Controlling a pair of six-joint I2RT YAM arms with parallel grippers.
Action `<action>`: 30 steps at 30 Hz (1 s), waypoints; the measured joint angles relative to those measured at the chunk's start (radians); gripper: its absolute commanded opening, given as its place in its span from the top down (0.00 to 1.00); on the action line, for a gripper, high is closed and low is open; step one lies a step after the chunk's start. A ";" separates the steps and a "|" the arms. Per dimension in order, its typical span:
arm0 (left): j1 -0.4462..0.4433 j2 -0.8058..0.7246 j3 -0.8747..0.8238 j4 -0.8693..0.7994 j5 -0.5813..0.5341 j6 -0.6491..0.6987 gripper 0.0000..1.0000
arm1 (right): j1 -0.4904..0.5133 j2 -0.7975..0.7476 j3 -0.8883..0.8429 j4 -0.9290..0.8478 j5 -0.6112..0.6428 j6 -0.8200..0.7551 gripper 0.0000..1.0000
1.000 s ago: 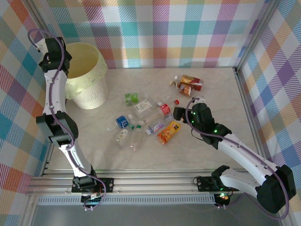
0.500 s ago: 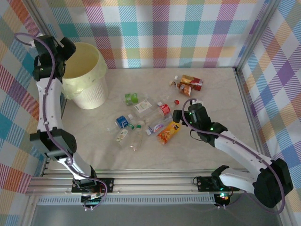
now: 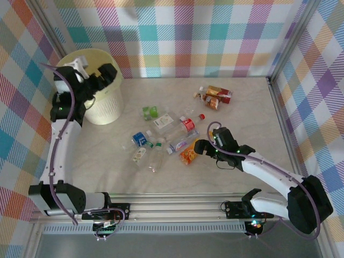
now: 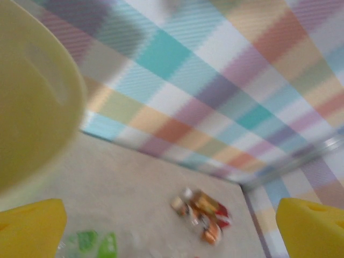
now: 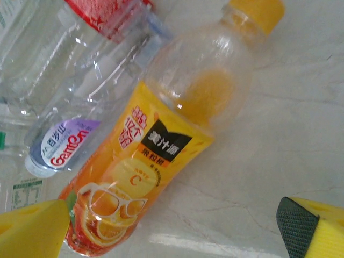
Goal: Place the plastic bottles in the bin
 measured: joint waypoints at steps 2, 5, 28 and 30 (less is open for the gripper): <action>-0.040 -0.030 -0.036 0.000 0.019 -0.001 0.00 | 0.000 0.030 0.001 0.028 -0.033 0.000 0.00; -0.070 -0.060 -0.080 -0.006 0.029 0.000 0.00 | 0.005 0.085 0.026 0.019 -0.060 0.059 0.00; -0.078 -0.138 -0.201 -0.193 -0.024 0.082 0.00 | 0.195 0.393 0.216 -0.089 -0.006 0.601 0.00; -0.078 -0.142 -0.209 -0.203 -0.027 0.086 0.00 | 0.196 0.398 0.216 -0.101 -0.006 0.607 0.03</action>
